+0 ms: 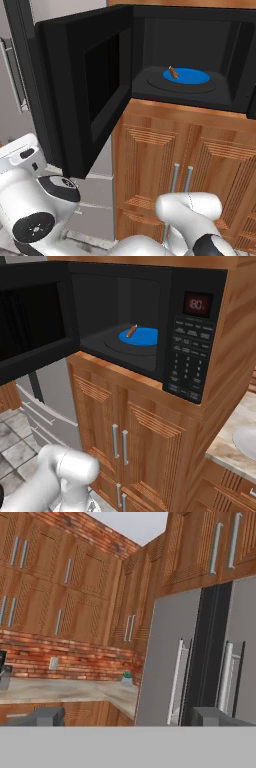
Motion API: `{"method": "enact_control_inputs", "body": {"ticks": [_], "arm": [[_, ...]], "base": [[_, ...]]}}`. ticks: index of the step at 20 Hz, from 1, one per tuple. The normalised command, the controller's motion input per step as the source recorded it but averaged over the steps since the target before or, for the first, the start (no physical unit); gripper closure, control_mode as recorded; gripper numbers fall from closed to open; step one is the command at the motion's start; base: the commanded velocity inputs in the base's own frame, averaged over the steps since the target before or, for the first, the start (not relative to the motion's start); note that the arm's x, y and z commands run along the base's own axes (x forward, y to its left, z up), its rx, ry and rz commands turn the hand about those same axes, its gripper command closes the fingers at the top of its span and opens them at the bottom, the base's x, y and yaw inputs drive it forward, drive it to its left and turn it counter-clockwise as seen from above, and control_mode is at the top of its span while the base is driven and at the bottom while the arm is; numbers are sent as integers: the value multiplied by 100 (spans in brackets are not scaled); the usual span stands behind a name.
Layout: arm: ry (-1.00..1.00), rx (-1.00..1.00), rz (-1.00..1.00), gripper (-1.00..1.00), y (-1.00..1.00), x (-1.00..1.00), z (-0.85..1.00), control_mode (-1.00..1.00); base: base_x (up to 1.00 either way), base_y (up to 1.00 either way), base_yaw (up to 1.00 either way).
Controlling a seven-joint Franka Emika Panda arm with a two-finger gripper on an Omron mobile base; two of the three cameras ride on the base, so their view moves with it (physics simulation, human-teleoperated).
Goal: Pick the kebab skewer from the counter and place it in the microwave. Then turn on the microwave.
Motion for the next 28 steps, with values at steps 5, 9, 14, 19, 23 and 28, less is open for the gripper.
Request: {"method": "enact_control_inputs", "body": {"ticks": [5, 9, 14, 19, 23, 28], "arm": [[-2, 0, -2, -100, 20, 40, -11, -100], [-4, 0, -4, -100, 4, 33, -14, -100], [-6, 0, -8, -100, 0, 20, -6, -100], [-7, 0, -11, -100, -7, 1, -1, -100], [-9, 0, -10, -100, -20, 0, 0, -100], [-10, 0, -7, -100, -36, 0, 0, -100]], "base": [[0, 0, 0], [0, 0, 0], [0, 0, 0], [0, 0, 0], [0, 0, 0], [0, 0, 0]]}}
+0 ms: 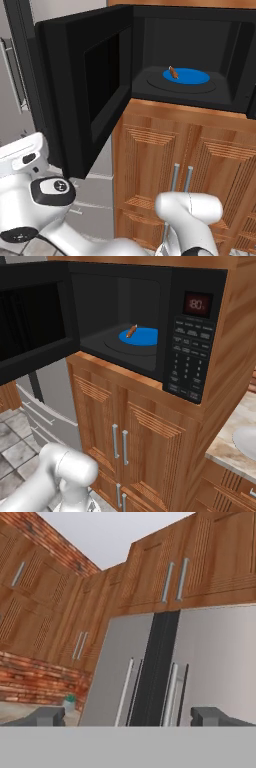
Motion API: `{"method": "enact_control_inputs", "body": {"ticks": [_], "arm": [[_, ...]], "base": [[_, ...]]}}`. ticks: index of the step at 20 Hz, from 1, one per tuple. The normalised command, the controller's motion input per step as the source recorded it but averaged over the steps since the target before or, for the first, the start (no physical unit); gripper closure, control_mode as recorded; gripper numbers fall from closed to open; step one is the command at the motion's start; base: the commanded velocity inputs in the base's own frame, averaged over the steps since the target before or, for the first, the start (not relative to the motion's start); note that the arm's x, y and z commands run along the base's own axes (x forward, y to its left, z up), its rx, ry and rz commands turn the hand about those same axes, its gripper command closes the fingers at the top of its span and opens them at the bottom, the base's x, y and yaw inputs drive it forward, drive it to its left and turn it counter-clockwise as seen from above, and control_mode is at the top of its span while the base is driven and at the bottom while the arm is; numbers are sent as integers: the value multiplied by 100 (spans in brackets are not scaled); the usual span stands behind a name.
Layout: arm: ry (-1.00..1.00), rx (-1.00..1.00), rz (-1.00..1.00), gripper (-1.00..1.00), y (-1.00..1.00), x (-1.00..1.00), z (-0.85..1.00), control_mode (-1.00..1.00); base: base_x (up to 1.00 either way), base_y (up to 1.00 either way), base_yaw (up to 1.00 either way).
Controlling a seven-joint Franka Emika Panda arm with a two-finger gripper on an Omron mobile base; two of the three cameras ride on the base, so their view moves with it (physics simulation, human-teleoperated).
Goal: Pick the kebab skewer from the counter and place it in the microwave. Then turn on the microwave.
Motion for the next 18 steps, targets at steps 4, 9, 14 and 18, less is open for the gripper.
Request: {"method": "enact_control_inputs", "body": {"ticks": [4, 9, 14, 18], "arm": [[-8, 0, -2, -100, -39, 0, 0, -100], [-5, 1, -1, -100, -39, 0, 0, -100], [-1, 5, 0, -100, -65, 0, 0, -100], [0, 8, 0, -100, -69, -1, 0, -100]], "base": [[0, 0, 0], [0, 0, 0], [0, 0, 0], [0, 0, 0]]}}
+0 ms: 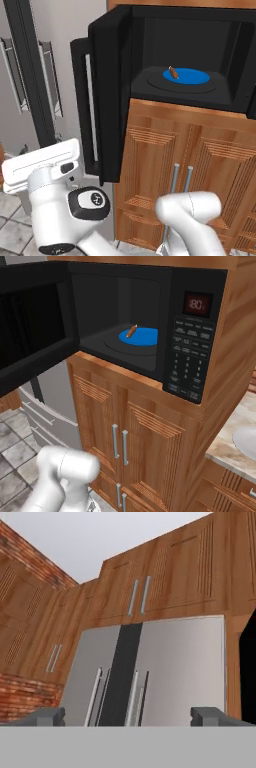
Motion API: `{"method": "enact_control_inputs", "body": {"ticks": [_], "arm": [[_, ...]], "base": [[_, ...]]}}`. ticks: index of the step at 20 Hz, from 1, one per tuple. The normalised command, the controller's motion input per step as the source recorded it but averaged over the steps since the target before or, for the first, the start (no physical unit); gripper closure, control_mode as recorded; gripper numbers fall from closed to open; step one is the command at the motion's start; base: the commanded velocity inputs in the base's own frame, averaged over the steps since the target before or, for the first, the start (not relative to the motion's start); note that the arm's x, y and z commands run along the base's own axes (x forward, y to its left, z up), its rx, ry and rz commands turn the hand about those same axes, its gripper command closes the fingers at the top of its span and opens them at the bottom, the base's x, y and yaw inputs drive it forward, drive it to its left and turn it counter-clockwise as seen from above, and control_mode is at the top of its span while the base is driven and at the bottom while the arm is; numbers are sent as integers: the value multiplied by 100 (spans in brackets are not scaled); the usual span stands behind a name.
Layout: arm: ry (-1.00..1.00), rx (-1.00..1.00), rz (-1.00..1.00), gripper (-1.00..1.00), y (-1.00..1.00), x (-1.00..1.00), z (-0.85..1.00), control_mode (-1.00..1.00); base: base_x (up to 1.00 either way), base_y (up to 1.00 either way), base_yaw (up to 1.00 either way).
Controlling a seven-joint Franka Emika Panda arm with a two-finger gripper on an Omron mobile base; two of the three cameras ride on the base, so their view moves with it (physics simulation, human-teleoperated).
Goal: Pick the kebab skewer from the counter and place it in the microwave. Then turn on the microwave.
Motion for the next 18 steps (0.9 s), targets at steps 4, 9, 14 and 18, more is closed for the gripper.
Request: {"method": "enact_control_inputs", "body": {"ticks": [4, 9, 14, 18], "arm": [[-1, 8, 0, -100, -77, -2, -1, -100], [-5, 3, 0, -100, -74, 0, 0, -100], [-6, 2, 0, -100, -68, 0, 0, -100], [-2, 3, 0, -100, -66, 0, 0, -100]], "base": [[0, 0, 0], [0, 0, 0], [0, 0, 0], [0, 0, 0]]}}
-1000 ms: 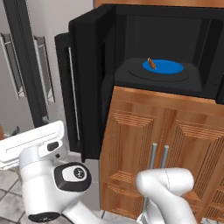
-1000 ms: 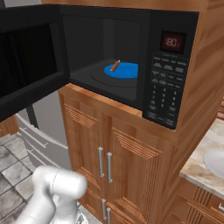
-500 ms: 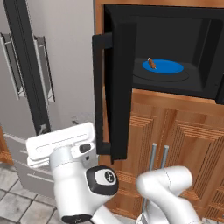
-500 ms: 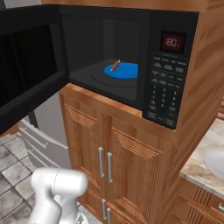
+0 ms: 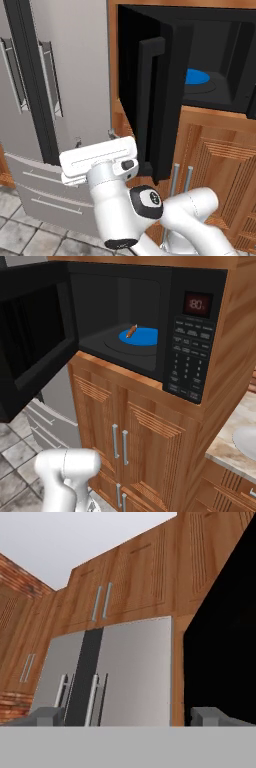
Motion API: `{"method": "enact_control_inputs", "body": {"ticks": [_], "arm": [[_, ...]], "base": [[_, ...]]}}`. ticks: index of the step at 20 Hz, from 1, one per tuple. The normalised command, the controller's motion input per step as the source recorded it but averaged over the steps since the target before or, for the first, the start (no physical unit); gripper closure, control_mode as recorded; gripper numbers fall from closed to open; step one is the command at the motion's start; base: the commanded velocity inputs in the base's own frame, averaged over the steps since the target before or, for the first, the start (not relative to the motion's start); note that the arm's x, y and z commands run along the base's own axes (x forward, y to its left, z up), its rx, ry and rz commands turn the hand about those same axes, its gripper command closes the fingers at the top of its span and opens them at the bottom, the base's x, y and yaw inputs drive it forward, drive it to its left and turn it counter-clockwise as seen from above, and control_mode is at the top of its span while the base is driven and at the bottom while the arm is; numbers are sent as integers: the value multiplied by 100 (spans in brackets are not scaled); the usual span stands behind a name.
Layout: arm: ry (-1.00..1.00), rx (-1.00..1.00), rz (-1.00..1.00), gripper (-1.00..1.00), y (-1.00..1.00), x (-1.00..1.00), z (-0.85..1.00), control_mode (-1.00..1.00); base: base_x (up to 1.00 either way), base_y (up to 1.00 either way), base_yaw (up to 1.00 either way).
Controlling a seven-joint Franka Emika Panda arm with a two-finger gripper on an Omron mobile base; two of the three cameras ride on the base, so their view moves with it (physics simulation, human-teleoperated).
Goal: Pick the kebab skewer from the counter and place it in the microwave. Then turn on the microwave.
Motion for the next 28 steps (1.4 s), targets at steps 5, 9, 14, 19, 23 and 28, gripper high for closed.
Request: {"method": "enact_control_inputs", "body": {"ticks": [5, 9, 14, 19, 23, 28], "arm": [[-1, 5, 0, -100, -71, 0, 0, -100], [-3, 5, 0, -100, -75, 0, 0, -100], [-5, 4, 0, -100, -77, 0, -1, -100], [-6, 4, 0, -100, -79, 0, -2, -100], [-8, 3, 0, -100, -79, 0, -9, -100], [-9, 3, 0, -100, -77, 0, -11, -100]], "base": [[0, 0, 0], [0, 0, 0], [0, 0, 0], [0, 0, 0], [0, 0, 0], [0, 0, 0]]}}
